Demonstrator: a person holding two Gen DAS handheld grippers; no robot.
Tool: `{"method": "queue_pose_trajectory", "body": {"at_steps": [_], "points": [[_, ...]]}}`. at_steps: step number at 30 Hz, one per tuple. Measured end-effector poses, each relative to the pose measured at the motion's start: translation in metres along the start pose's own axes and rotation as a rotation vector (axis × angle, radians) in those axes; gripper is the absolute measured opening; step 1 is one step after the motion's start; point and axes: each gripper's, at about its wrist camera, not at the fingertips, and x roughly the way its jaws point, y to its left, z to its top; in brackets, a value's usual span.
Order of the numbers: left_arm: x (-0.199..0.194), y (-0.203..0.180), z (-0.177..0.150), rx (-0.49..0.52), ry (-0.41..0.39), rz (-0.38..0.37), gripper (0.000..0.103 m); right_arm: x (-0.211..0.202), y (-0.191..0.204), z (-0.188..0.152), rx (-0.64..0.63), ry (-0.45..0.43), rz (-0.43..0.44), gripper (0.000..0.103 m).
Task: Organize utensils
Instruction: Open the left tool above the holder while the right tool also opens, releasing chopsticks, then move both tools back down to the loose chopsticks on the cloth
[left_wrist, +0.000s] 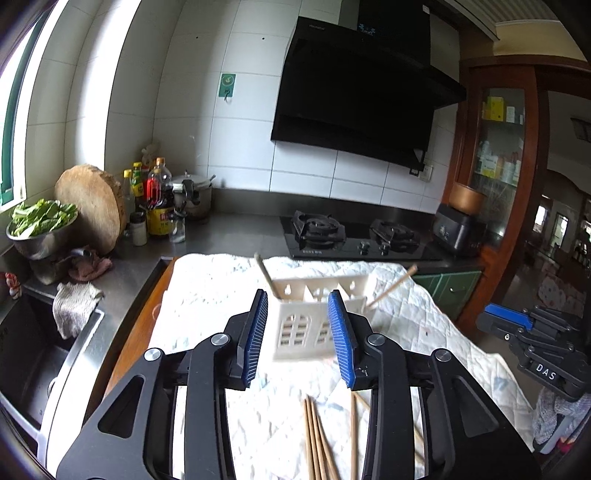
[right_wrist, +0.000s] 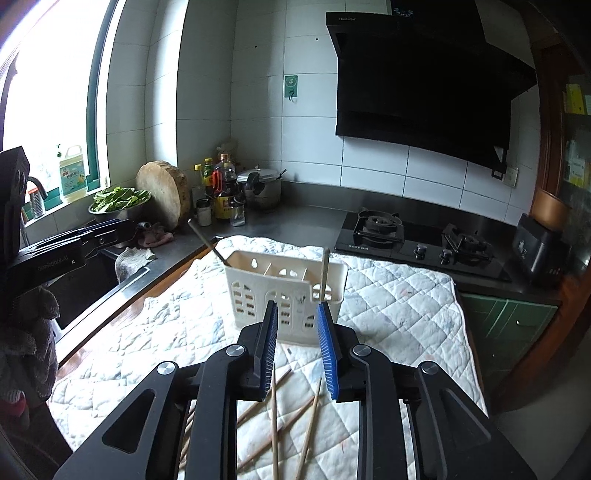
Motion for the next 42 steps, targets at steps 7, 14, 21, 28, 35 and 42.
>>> {"method": "queue_pose_trajectory", "body": {"at_steps": [7,14,21,28,35,42], "points": [[-0.018,0.002,-0.053,-0.011,0.074,0.016,0.037,-0.012,0.009,-0.063,0.018,0.063,0.013,0.022],[-0.022,0.011,-0.104,-0.020,0.159,0.034,0.038,0.000,0.020,-0.116,0.001,0.147,0.002,0.022],[-0.020,0.006,-0.152,-0.011,0.266,0.005,0.038,0.027,0.024,-0.154,0.005,0.253,-0.003,0.022],[-0.001,-0.008,-0.199,0.015,0.408,-0.038,0.024,0.043,0.023,-0.171,0.006,0.311,-0.006,0.022],[0.014,-0.006,-0.216,-0.002,0.456,-0.035,0.019,0.050,0.022,-0.176,0.006,0.331,-0.007,0.022],[0.021,-0.001,-0.217,-0.026,0.465,-0.028,0.015,0.055,0.024,-0.177,0.005,0.340,-0.003,0.022]]}}
